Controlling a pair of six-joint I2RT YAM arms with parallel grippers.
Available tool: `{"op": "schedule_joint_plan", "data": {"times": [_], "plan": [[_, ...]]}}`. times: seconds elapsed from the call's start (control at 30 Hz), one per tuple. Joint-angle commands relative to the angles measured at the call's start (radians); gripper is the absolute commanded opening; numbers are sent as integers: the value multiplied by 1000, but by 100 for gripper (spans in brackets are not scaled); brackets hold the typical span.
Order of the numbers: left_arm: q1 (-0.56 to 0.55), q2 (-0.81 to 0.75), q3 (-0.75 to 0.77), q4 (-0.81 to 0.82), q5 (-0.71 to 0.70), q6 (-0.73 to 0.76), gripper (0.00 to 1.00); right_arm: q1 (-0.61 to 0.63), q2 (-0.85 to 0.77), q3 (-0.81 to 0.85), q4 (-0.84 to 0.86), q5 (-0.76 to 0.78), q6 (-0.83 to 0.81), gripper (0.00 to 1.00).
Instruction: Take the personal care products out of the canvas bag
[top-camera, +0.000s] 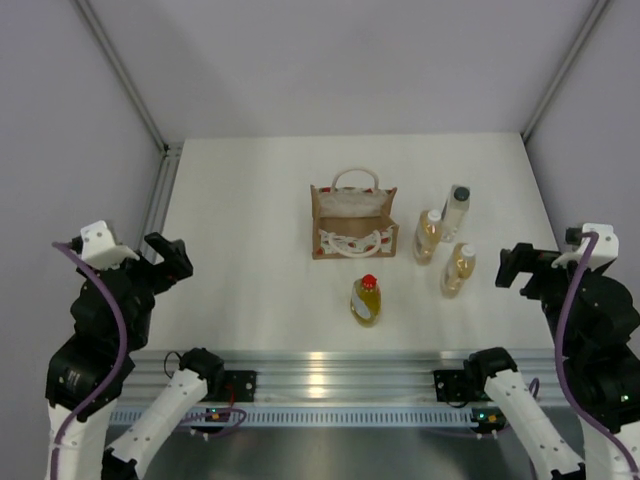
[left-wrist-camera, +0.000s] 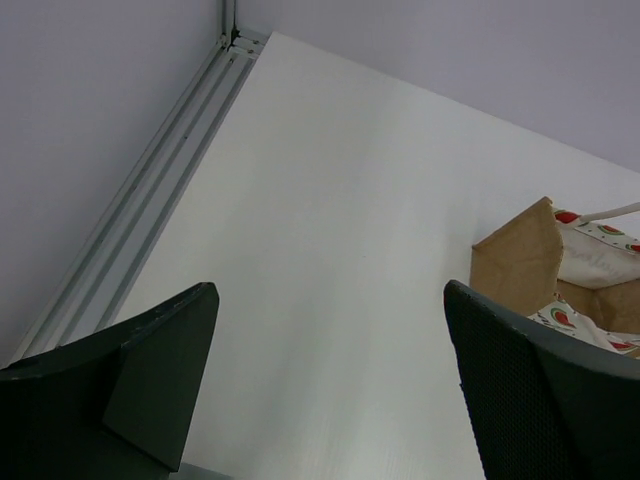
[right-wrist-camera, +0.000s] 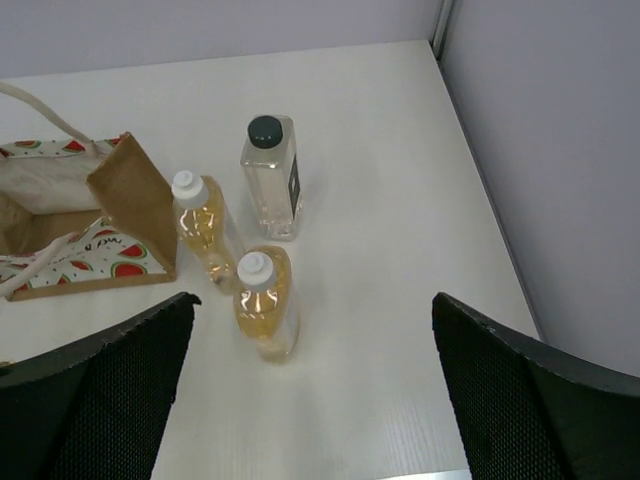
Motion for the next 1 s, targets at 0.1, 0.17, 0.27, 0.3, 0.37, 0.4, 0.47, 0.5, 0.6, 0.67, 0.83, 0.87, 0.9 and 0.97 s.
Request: {"op": "schedule_joint_plan", "data": {"times": [0.1, 0.17, 0.27, 0.3, 0.37, 0.4, 0.47, 0.5, 0.6, 0.67, 0.83, 0.87, 0.9, 0.97], "plan": [[0, -33, 83, -120, 53, 64, 98, 56, -98, 55, -124, 5, -3, 99], [2, -39, 89, -134, 65, 67, 98, 73, -112, 59, -140, 13, -3, 99], [2, -50, 100, -163, 87, 72, 98, 95, -129, 65, -161, 24, -5, 99], [0, -53, 103, -172, 102, 78, 98, 102, -134, 68, -163, 31, -5, 100], [2, -63, 106, -179, 137, 81, 98, 116, -138, 81, -184, 48, -3, 100], [0, -65, 103, -180, 147, 86, 98, 121, -140, 82, -189, 51, -3, 100], [2, -76, 91, -185, 164, 89, 98, 130, -149, 84, -193, 64, -2, 99], [0, -80, 85, -186, 165, 86, 98, 131, -154, 81, -193, 65, 3, 100], [2, -90, 68, -185, 171, 83, 98, 133, -155, 78, -193, 76, 6, 99], [0, -96, 65, -185, 176, 83, 98, 137, -154, 78, -192, 82, 6, 99], [2, -103, 48, -183, 145, 71, 98, 139, -154, 73, -189, 96, 12, 99], [0, -100, 46, -183, 148, 71, 98, 141, -154, 70, -189, 102, 17, 99], [0, -100, 45, -183, 150, 71, 98, 141, -155, 68, -186, 107, 20, 99], [2, -99, 43, -183, 150, 69, 98, 144, -155, 65, -186, 117, 24, 99]]}}
